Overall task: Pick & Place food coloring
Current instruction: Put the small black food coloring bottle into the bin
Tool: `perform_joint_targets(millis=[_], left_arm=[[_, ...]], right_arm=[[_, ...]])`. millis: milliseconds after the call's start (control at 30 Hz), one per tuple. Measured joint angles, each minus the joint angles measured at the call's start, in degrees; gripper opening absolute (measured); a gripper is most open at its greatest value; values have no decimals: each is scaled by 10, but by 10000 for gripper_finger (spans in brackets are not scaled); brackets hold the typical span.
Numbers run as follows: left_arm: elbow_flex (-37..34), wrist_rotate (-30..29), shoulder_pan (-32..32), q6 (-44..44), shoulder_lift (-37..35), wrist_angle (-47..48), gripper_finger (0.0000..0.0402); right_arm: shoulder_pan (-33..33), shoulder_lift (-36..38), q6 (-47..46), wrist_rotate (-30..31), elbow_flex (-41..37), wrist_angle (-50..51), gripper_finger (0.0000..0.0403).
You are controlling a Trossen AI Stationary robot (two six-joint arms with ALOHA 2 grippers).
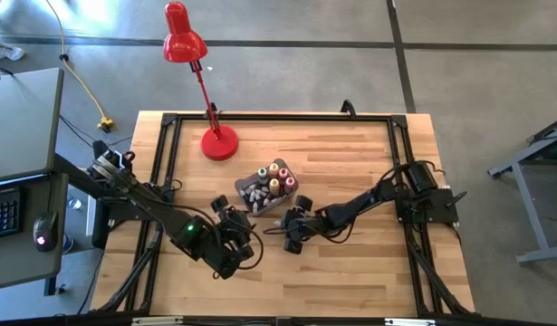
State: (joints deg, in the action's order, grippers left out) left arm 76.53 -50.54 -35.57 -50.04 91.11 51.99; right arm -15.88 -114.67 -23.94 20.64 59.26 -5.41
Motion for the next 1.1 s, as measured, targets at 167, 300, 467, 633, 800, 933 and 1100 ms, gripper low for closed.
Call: perform_joint_targets(millis=[167,300,467,633,800,933,1100], left_arm=[[0,0,0,0,0,0,179],[0,3,0,0,0,0,179],[0,3,0,0,0,1,179],[0,3,0,2,0,2,179],[0,3,0,2,0,5,179],[0,-4,0,2,0,5,179],[0,-7,14,3,0,7,179]], right_arm=[[1,-2,53,-11,2,14,118],[5,6,99,-75,1,4,85],[19,37,117,-163,-3,12,72],[56,111,192,-176,-2,2,77],[117,191,266,-115,-1,-18,78],[167,202,280,-126,0,-22,79],[185,162,311,-153,-2,-36,100]])
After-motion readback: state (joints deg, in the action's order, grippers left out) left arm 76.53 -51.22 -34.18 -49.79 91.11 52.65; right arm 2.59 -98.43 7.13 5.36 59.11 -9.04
